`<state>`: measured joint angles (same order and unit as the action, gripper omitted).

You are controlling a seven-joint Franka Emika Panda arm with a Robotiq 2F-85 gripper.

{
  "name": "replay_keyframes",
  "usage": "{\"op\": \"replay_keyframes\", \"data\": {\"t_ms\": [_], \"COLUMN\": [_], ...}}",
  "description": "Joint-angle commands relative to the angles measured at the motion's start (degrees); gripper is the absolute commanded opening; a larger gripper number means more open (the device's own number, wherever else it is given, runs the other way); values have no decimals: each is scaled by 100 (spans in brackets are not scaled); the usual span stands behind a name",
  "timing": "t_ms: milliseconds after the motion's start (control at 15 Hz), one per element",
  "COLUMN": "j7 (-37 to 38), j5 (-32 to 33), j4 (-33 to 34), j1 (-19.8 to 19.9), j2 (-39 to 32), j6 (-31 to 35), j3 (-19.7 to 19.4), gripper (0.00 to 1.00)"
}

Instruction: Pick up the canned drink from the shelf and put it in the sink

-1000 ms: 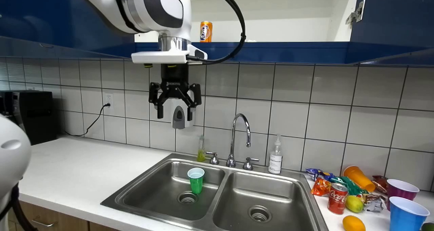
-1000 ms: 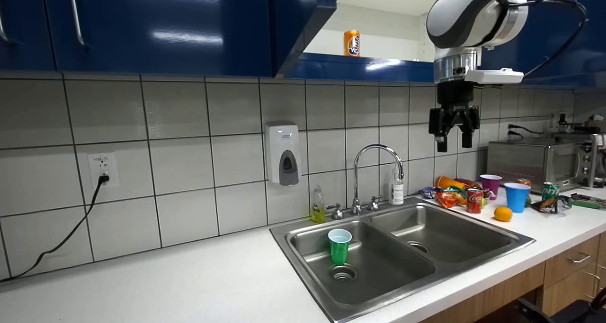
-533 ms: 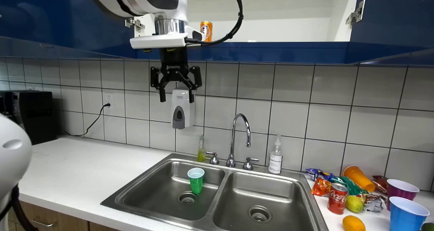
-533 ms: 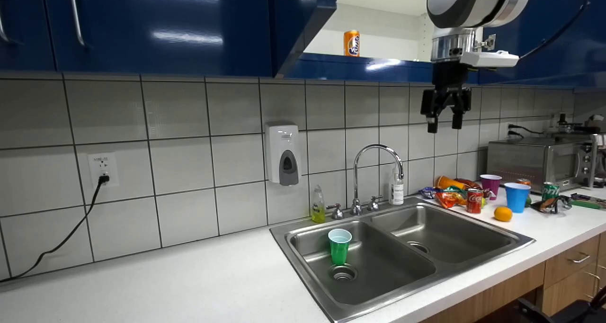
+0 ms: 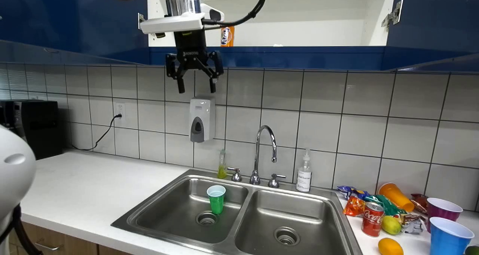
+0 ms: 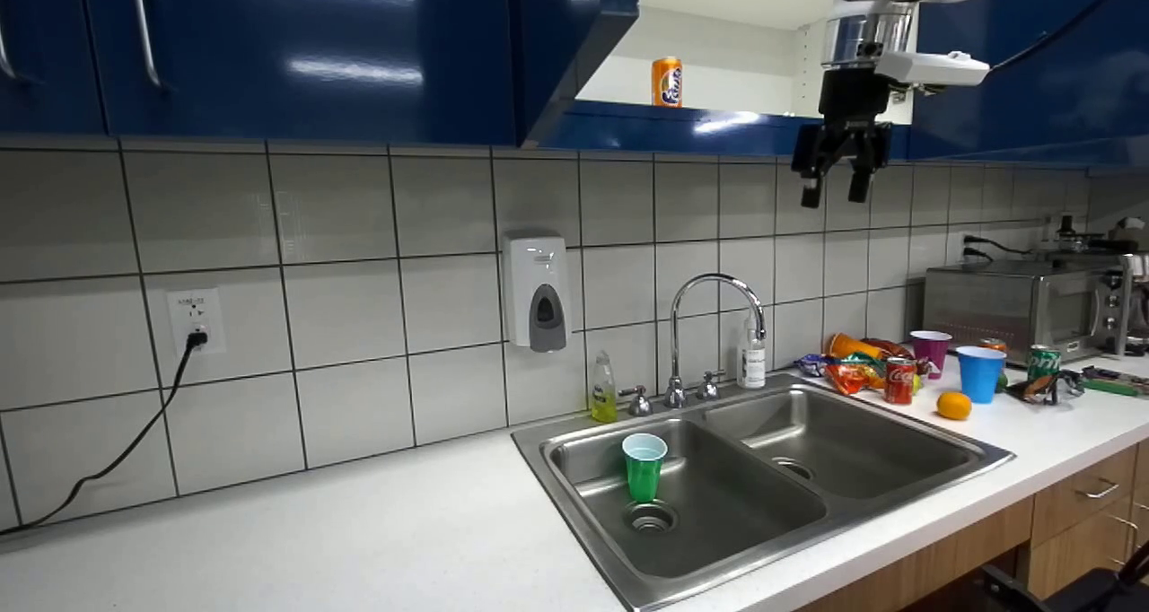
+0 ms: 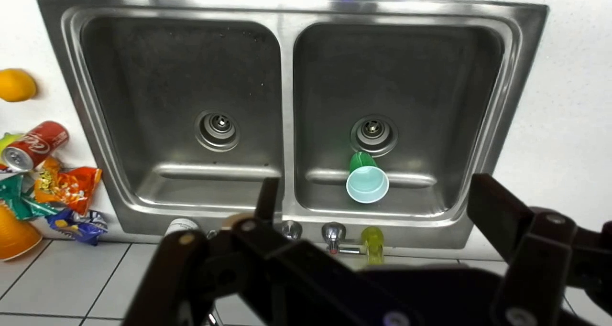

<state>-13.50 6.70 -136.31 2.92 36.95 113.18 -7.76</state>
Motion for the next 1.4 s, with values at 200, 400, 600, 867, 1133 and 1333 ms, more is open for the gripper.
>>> {"op": "replay_keyframes", "data": {"t_ms": [200,400,600,867,1133,1333], "j7": [189,225,256,286,339,390], "j5": [-17,-17,-20,-32,-42,-52], "j4": [403,604,830,1117,1519,1847], "j1": [7,-7,-17,-33,-52,-71], "j2": [217,222,164,95,-102,-297], "j6": [62,156,267,416,477,444], "j3": [116,144,169,190,206,223], "gripper": [100,100,100,100,100,100]}}
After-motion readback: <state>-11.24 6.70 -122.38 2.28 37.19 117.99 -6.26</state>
